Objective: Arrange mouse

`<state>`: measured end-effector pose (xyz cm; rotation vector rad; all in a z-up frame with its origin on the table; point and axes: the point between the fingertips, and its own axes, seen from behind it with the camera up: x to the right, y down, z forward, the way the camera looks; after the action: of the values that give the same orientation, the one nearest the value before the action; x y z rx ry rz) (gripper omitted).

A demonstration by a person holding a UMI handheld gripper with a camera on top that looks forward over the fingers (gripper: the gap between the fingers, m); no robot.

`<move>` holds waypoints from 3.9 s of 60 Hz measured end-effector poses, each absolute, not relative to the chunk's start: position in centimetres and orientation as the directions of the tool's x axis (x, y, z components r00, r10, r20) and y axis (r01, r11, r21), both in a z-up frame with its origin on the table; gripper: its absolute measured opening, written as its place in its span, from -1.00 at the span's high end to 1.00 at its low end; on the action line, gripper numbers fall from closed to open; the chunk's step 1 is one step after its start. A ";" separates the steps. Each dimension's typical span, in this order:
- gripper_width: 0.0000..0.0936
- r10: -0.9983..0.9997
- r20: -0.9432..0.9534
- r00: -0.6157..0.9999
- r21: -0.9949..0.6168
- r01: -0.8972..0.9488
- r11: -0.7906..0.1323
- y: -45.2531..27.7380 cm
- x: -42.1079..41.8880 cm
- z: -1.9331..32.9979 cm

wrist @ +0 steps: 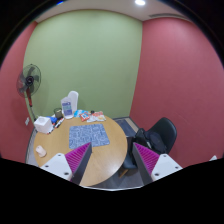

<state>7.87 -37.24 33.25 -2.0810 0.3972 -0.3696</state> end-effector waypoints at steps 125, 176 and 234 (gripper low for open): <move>0.19 0.093 -0.040 0.995 -0.909 0.002 -0.417 -0.6 -29.3 17.3; -0.47 -0.007 -0.004 1.000 -0.755 -0.008 -0.655 4.2 7.3 0.3; -0.80 -0.175 0.178 0.968 -0.866 0.069 -0.495 -23.0 0.8 22.5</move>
<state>0.85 -22.97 22.50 -2.0688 0.0749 -0.2948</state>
